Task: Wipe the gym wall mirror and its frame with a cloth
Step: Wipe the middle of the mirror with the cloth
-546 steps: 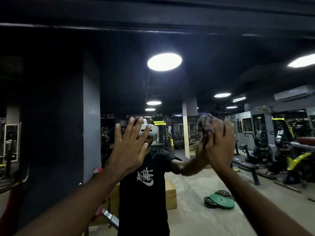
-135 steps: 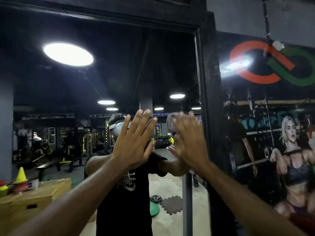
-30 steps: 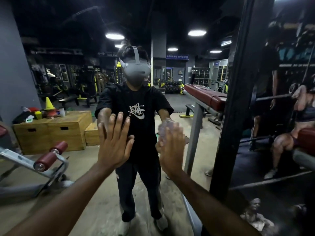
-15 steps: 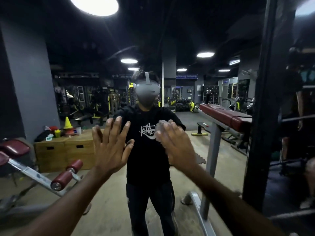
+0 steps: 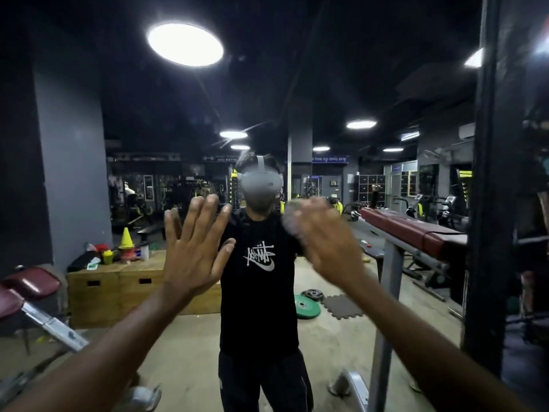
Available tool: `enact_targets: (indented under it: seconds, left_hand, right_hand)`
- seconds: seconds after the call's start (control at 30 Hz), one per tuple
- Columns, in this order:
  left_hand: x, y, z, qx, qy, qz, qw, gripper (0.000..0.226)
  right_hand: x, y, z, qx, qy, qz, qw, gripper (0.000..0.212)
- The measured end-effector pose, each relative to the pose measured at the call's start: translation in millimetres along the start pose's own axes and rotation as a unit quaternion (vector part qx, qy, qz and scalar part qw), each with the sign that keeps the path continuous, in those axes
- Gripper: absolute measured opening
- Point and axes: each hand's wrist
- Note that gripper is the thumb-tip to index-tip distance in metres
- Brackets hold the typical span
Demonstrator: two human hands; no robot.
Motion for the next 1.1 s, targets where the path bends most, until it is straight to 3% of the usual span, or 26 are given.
enact_targets:
  seconds: [0.07,0.13,0.17,0.23,0.33,0.4,0.43,0.5,0.57,0.6,0.63,0.7,0.77,0.83,0.87,0.9,0.97,1.03,1.07,1.1]
  left_hand:
    - [-5,11,-17,-0.019,0.007,0.003,1.000,0.070]
    - [-6,19,-33,-0.016,0.022,-0.004,1.000,0.071]
    - [-5,21,-35,-0.011,0.029,-0.007,0.999,0.071]
    - [-3,19,-36,-0.012,0.028,-0.008,1.000,0.071]
    - [-3,17,-35,-0.014,0.016,-0.005,1.000,0.070]
    - [-6,18,-36,-0.010,0.010,-0.008,1.000,0.070]
    - [-7,18,-37,-0.008,0.006,-0.009,1.000,0.071]
    - [-9,14,-36,-0.005,-0.001,-0.008,1.000,0.072]
    - [-7,-5,-30,0.011,-0.002,-0.014,1.000,0.074]
    - [-4,-16,-27,0.021,0.001,-0.020,1.000,0.074]
    - [-1,-26,-23,0.025,0.001,-0.026,0.999,0.074]
    - [6,-38,-16,0.000,-0.009,-0.017,1.000,0.071]
    - [11,-48,-5,-0.029,-0.010,0.003,1.000,0.069]
    - [17,-63,9,-0.014,-0.002,0.003,1.000,0.070]
    - [20,-72,16,-0.006,-0.005,-0.004,1.000,0.069]
    - [23,-80,20,-0.003,-0.010,-0.011,1.000,0.068]
    - [28,-89,22,-0.004,-0.007,-0.019,1.000,0.067]
    - [31,-86,21,-0.006,0.009,-0.019,1.000,0.066]
    - [31,-85,21,-0.007,0.012,-0.019,1.000,0.066]
    - [31,-86,22,-0.006,0.012,-0.020,1.000,0.066]
  right_hand:
    - [-14,18,31,0.200,-0.029,0.046,0.978,0.060]
    - [-19,46,29,0.417,0.067,0.162,0.892,0.063]
    - [-15,61,15,0.451,0.089,0.185,0.869,0.062]
    - [1,76,-26,0.381,0.068,0.159,0.908,0.063]
    - [20,60,-67,0.164,0.044,0.054,0.984,0.069]
    - [5,55,-47,0.035,0.024,0.000,0.999,0.073]
    - [-4,56,-29,0.021,-0.006,-0.015,1.000,0.068]
    - [-17,59,2,0.167,-0.046,0.023,0.985,0.053]
    - [-20,53,6,0.398,0.023,0.132,0.908,0.058]
    - [-13,50,-8,0.450,0.043,0.156,0.878,0.061]
    - [-3,43,-28,0.457,0.035,0.148,0.876,0.061]
    - [17,21,-78,0.356,0.030,0.061,0.932,0.060]
    - [31,-20,-117,0.169,0.041,-0.049,0.984,0.059]
    - [34,-62,-114,0.017,0.036,-0.061,0.997,0.055]
    - [34,-76,-98,0.017,0.040,-0.067,0.997,0.054]
    - [31,-85,-80,0.064,0.026,-0.076,0.995,0.054]
    - [27,-99,-54,0.269,0.017,-0.035,0.962,0.051]
    - [26,-99,-62,0.465,0.069,0.086,0.879,0.063]
    - [30,-97,-77,0.503,0.089,0.118,0.851,0.066]
    - [33,-94,-98,0.504,0.095,0.128,0.849,0.064]
Point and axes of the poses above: each hand's wrist, its own y-axis towards the middle knuckle, its own x-axis out of the palm, z = x × y, and after that the axes turned 3 degrees about x, right-handed
